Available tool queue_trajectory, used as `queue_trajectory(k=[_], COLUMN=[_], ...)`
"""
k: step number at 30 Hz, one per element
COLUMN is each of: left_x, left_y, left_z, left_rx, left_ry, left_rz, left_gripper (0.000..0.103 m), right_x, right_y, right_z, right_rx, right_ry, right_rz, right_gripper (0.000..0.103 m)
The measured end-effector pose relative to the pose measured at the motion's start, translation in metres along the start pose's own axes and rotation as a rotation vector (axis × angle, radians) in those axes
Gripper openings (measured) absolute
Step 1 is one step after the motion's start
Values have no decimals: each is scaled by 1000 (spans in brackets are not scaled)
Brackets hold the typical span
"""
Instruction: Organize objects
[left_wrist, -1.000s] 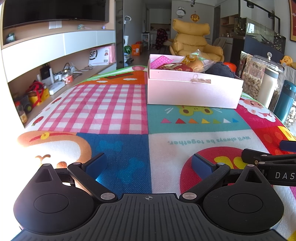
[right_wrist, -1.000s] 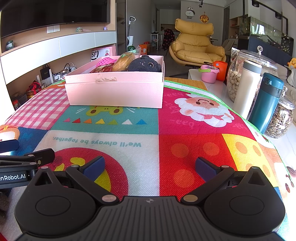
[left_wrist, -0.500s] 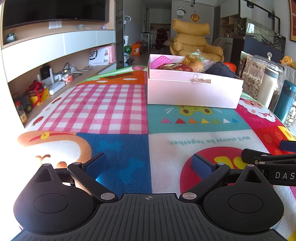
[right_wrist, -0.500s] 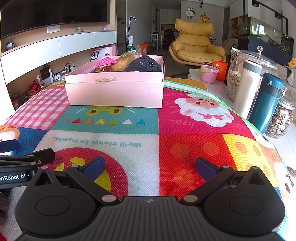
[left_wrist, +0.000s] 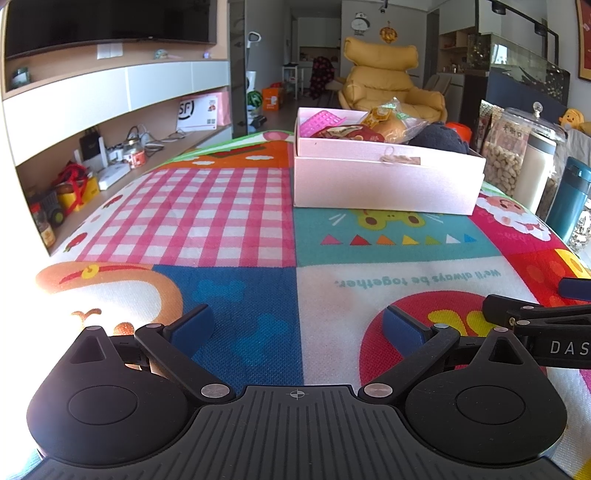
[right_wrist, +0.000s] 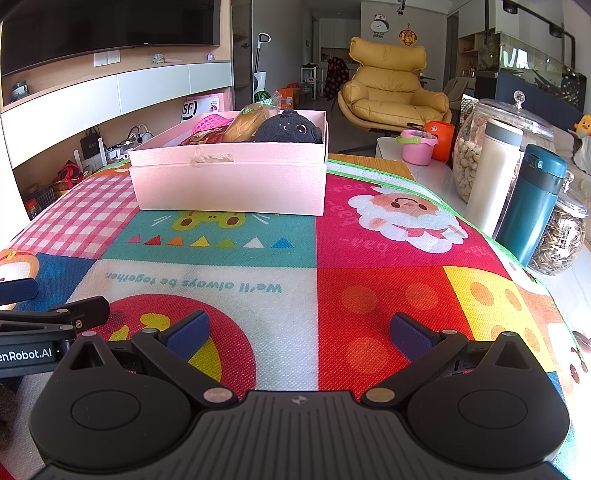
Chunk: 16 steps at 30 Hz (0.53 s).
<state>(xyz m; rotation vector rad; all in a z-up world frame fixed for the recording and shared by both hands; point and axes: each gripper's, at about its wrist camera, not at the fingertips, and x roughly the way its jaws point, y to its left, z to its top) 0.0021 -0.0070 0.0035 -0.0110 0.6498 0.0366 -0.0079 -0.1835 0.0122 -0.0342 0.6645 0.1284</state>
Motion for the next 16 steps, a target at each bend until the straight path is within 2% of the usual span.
queue_trajectory(k=[16], left_x=[0], left_y=[0], left_z=[0], left_rx=[-1], left_ry=[0], left_rz=[-5], left_gripper=[101], right_x=[0], right_y=[0], right_z=[0], right_rx=[0], right_ry=[0], right_rz=[0], right_gripper=[103])
